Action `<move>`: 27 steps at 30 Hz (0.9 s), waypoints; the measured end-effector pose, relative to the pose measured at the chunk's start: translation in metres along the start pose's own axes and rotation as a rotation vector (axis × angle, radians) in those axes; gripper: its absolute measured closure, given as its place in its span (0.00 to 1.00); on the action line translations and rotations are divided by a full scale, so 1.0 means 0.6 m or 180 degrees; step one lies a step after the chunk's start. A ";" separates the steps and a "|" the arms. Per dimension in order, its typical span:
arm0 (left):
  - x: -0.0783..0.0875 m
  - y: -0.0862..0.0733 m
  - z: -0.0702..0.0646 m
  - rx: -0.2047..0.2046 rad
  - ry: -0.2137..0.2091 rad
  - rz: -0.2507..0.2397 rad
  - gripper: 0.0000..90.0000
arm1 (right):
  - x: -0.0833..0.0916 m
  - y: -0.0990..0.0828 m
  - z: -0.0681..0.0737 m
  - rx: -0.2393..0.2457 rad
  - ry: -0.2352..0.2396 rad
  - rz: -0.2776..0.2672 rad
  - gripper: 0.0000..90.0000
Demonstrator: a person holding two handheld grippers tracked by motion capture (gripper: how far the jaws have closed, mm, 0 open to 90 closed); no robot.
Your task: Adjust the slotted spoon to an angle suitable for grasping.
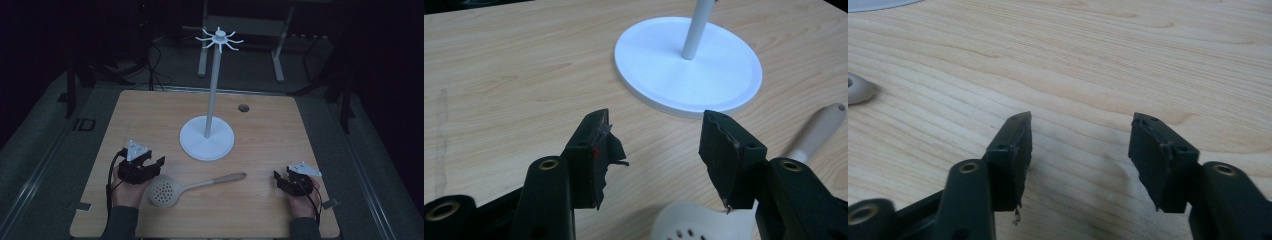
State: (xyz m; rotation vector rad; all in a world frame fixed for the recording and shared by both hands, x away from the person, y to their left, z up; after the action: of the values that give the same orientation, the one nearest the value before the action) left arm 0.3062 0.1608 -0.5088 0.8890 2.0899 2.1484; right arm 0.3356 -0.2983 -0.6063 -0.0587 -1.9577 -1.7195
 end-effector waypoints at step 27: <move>-0.035 0.025 -0.043 -0.0156 -0.0479 0.0095 0.58 | 0.003 0.001 -0.001 -0.0007 0.0004 -0.0057 0.50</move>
State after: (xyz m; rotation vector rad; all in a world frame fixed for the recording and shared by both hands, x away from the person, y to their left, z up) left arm 0.3193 0.1275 -0.5018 1.0474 1.9576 2.0653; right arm 0.3346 -0.2990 -0.6048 -0.0407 -1.9612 -1.7326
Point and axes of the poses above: each handheld gripper's, and its own axes: x roughly backward along the jaws, y roughly out of its top, z roughly to its left, the point moved 5 cm from there along -x, roughly forward along the jaws, and after that the axes turned 14 degrees about -z, right-handed, at the moved point
